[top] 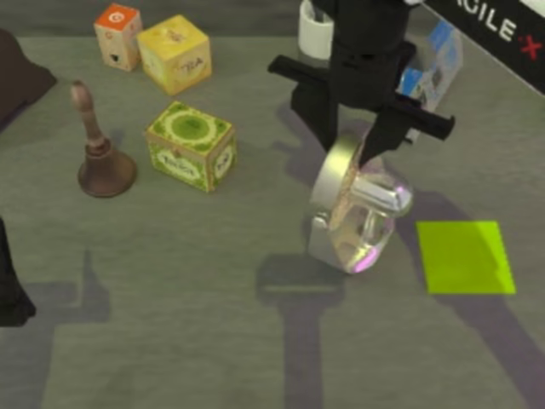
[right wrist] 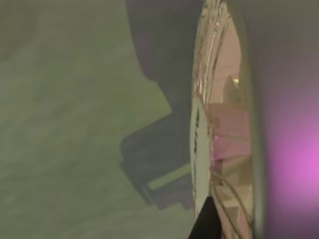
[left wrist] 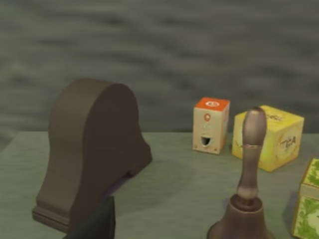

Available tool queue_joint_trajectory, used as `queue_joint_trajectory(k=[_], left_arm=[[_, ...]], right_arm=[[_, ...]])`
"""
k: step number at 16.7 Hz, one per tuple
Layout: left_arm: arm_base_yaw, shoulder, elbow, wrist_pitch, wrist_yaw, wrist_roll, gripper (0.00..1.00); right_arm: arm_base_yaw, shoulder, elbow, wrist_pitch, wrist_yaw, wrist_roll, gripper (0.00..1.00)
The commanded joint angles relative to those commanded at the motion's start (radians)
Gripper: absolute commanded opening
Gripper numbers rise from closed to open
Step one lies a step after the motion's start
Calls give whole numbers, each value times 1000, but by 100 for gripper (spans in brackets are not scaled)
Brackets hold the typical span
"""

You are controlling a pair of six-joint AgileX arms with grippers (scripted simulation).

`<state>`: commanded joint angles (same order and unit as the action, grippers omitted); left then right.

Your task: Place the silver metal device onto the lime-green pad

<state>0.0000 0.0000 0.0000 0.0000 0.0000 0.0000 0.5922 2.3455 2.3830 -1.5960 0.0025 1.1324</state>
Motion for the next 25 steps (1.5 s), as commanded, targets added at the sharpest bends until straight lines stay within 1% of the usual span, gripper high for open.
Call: queue_joint_trajectory(k=[4,10,12,14,16,19,22,25], left_arm=[[0,0,0,0,0,0,100],[0,0,0,0,0,0,100],[0,0,0,0,0,0,100],[0,0,0,0,0,0,100],[0,0,0,0,0,0,100],[0,0,0,0,0,0,100],[0,0,0,0,0,0,100],[0,0,0,0,0,0,100]], right_arm=[[3,26,112,-95,1,-4,0],[-4,19,107,-97,-1,-12,0],[-9,8,82,-107,-13,-62,0],[-18,-9,44,-123,-30,-154,0],[-32,-35,-5,-138,-50,-289,0],[-62,-95,-95,-144,-79,-570,0],[-100,-179,-197,-121,-100,-924,0],[-141,-270,-305,-74,-107,-1302,0]])
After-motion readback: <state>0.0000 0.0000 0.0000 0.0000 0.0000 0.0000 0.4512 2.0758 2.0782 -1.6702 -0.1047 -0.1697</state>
